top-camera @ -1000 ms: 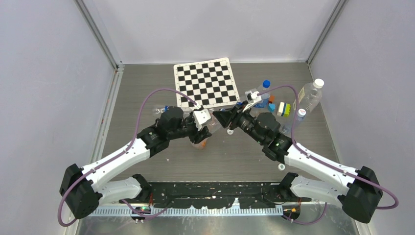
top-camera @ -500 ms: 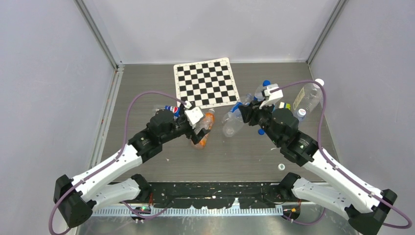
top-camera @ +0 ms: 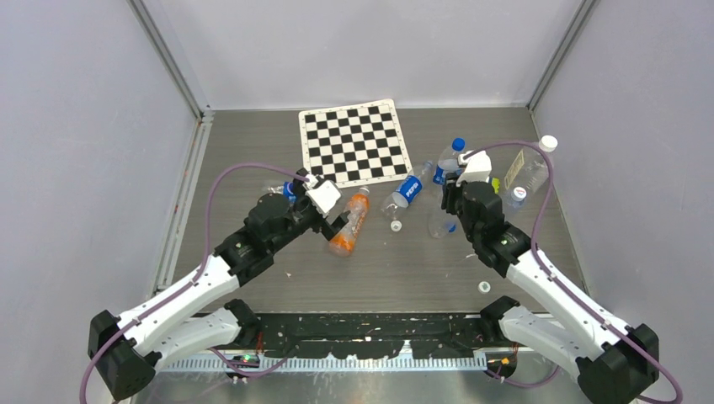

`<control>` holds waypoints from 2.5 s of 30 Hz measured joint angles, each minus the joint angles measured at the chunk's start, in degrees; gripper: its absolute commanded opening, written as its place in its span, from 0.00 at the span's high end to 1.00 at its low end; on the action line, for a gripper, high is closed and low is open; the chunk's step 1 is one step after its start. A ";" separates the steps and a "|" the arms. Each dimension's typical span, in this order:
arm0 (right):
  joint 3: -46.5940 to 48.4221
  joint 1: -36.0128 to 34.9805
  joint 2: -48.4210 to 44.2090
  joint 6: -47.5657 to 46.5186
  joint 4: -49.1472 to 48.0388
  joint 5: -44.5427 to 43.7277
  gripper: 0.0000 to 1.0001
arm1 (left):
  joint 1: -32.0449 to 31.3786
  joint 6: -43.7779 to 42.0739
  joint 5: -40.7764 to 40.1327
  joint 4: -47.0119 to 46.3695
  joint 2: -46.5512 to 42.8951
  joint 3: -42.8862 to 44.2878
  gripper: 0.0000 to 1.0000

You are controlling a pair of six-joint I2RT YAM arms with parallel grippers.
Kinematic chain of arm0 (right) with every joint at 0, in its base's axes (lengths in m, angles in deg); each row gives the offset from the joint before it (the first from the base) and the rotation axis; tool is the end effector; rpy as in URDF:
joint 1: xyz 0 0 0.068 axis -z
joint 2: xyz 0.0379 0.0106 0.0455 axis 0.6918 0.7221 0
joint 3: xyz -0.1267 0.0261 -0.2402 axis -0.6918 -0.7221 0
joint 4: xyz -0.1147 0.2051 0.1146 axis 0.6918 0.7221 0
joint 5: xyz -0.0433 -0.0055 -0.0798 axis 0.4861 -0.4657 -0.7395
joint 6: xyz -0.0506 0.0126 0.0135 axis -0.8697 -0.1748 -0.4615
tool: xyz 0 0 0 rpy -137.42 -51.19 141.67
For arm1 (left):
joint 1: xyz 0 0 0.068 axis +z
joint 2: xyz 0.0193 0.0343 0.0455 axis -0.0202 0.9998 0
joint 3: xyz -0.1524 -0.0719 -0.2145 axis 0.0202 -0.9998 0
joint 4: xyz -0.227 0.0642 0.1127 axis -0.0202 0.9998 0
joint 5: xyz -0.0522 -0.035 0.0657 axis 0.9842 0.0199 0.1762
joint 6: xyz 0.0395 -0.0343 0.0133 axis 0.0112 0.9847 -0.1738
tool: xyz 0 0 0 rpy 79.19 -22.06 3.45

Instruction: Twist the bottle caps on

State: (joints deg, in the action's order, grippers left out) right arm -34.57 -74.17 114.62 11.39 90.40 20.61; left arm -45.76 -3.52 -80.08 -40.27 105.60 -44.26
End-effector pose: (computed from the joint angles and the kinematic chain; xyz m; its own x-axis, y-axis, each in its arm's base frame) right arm 0.1807 0.0877 0.2984 -0.2649 -0.0391 -0.9635 -0.0627 0.9978 -0.0232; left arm 0.1529 -0.1507 0.3172 0.0759 0.3036 -0.9498 0.7047 0.6575 0.2665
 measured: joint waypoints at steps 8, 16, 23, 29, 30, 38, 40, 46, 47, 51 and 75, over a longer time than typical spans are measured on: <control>-1.81 0.52 3.96 -1.42 -4.98 3.30 0.90 | 0.04 -1.11 -1.27 -0.63 -0.20 -0.50 0.00; -3.08 0.52 4.13 -2.27 -7.19 6.62 0.83 | 0.04 -1.31 -1.29 -0.85 -0.28 -0.81 0.00; -3.08 0.52 4.26 -3.72 -7.52 8.20 0.60 | 0.04 -1.31 -1.27 -1.01 -0.28 -0.83 0.00; -3.06 0.52 4.26 -4.44 -7.21 9.29 0.43 | 0.04 -1.31 -1.25 -1.20 -0.28 -0.83 0.00; -3.04 0.52 4.26 -4.52 -7.17 9.60 0.40 | 0.04 -1.31 -1.25 -1.20 -0.26 -0.83 0.00; -2.27 0.52 4.09 -4.66 -5.29 10.84 0.31 | 0.04 -1.31 -1.25 -1.20 -0.26 -0.85 0.00; -2.21 0.52 3.80 -4.72 -4.85 11.04 0.30 | 0.04 -1.31 -1.25 -1.20 -0.26 -0.85 0.00; -1.99 0.52 2.47 -4.83 -3.17 11.37 0.27 | 0.04 -1.31 -1.22 -1.20 -0.26 -0.85 0.00; -1.84 0.52 2.23 -4.83 -2.91 11.50 0.26 | 0.04 -1.31 -1.22 -1.20 -0.28 -0.85 0.00; -1.20 0.52 1.68 -4.81 -2.47 11.93 0.23 | 0.04 -1.31 -1.22 -1.20 -0.26 -0.85 0.00; 0.70 0.52 -28.15 -1.77 8.15 4.15 0.04 | 0.04 -1.05 -5.38 3.80 -8.92 1.64 0.00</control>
State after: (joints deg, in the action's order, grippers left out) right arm -33.87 -73.64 86.46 9.62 98.55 24.76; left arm -45.71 -4.57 -85.46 -36.47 96.68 -42.62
